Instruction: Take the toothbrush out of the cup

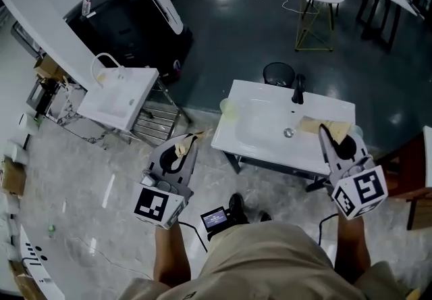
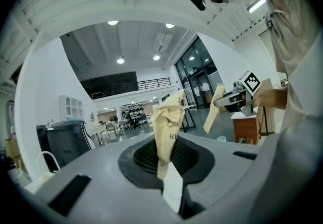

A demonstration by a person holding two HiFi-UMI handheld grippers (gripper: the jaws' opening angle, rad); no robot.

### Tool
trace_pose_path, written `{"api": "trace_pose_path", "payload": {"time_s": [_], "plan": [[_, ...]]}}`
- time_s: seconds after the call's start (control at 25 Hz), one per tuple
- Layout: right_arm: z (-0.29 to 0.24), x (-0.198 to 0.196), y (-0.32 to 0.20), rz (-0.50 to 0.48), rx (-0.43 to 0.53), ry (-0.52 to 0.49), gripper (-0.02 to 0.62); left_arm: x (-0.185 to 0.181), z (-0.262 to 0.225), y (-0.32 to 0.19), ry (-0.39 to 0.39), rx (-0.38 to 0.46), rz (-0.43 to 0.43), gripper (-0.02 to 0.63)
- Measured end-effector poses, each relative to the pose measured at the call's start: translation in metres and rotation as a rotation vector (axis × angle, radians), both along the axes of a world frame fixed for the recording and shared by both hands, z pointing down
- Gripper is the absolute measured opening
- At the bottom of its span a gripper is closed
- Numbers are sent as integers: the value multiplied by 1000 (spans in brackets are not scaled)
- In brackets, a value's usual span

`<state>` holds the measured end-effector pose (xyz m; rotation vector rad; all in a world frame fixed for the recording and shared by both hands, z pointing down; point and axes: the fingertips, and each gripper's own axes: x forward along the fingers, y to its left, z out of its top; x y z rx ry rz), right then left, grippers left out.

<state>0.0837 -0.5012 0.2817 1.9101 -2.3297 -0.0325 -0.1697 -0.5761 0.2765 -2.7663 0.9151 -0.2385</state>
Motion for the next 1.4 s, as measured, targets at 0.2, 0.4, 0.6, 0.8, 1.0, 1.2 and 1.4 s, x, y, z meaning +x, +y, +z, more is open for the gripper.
{"api": "trace_pose_path", "payload": {"time_s": [0.2, 0.4, 0.6, 0.8, 1.0, 1.2, 1.4], "plan": [[-11, -6, 6, -28, 9, 0, 34, -5, -9, 11, -11, 3, -20, 32], [-10, -17, 6, -52, 11, 1, 34, -16, -8, 16, -3, 13, -40, 32], [0, -31, 6, -76, -12, 1, 34, -30, 3, 23, 2, 0, -65, 32], [7, -40, 3, -97, -22, 11, 34, -40, 10, 25, 6, -5, -83, 32], [5, -42, 2, -116, -41, 31, 32, -41, 7, 27, 9, -15, -99, 32], [9, -45, 0, -123, -49, 31, 32, -43, 11, 26, 10, -19, -101, 32], [15, -46, -2, -124, -58, 29, 32, -42, 17, 24, 13, -23, -101, 32]]}}
